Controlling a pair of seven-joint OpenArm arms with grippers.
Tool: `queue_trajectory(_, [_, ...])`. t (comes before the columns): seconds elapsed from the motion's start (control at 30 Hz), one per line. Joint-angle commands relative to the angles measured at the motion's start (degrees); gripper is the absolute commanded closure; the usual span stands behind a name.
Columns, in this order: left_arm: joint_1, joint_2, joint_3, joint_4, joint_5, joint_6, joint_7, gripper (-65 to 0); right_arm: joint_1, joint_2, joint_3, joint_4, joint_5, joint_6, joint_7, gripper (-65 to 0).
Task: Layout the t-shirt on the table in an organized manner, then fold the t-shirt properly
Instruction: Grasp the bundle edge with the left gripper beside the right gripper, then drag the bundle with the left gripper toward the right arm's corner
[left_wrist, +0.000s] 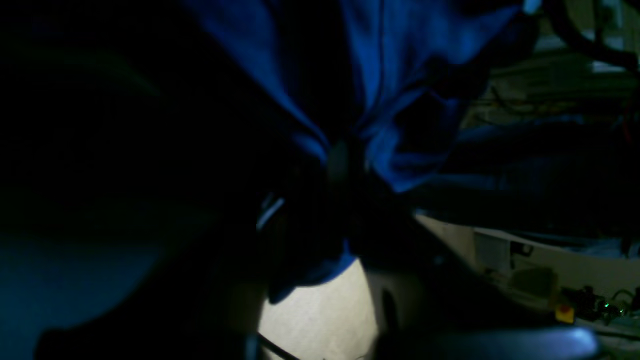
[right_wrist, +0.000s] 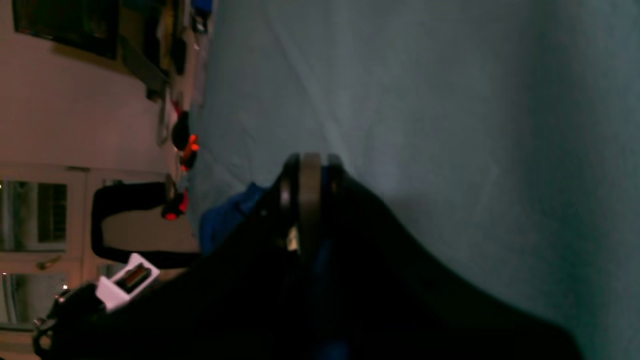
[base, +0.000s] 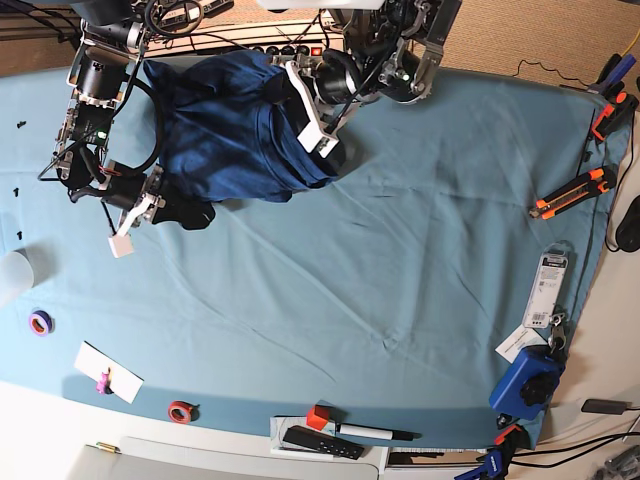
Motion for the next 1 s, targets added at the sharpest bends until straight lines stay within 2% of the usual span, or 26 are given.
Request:
queue_trajectory(0.0, [-0.74, 0.48, 0.26, 0.76, -1.22, -1.29, 0.09, 0.0, 1.09, 0.87, 0.20, 0.81, 2.54, 0.37, 0.55, 0.0])
queue_trajectory(0.17, [-3.10, 0.48, 0.26, 0.76, -1.31, -1.75, 0.31, 0.0, 0.70, 0.90, 0.24, 1.16, 5.53, 0.57, 0.55, 0.0])
queue_trajectory(0.43, [-9.55, 0.46, 0.28, 0.09, 3.32, -1.73, -0.13, 0.0, -3.23, 0.87, 1.53, 3.85, 5.81, 1.15, 0.55, 0.0])
queue_trajectory(0.6, [-15.39, 0.46, 2.56, -7.08, 3.32, -1.73, -0.13, 0.0, -6.08, 0.87, 8.13, 7.54, 5.86, 1.15, 0.55, 0.0])
queue_trajectory(0.8, [-26.71, 0.50, 12.26, -18.97, 3.04, -1.29, -1.99, 0.0, -10.38, 0.85, 18.67, 9.70, 5.90, 1.15, 0.55, 0.0])
queue_trajectory(0.87, [-30.34, 0.74, 15.67, -20.96, 3.17, 0.31, -3.08, 0.0, -12.41, 0.83, 21.38, 9.70, 5.92, 1.15, 0.55, 0.0])
queue_trajectory(0.97, [-34.75, 2.32, 18.71, -22.34, 4.17, 0.48, -3.10, 0.0, -15.52, 0.68, 24.70, 9.70, 6.16, 1.15, 0.55, 0.0])
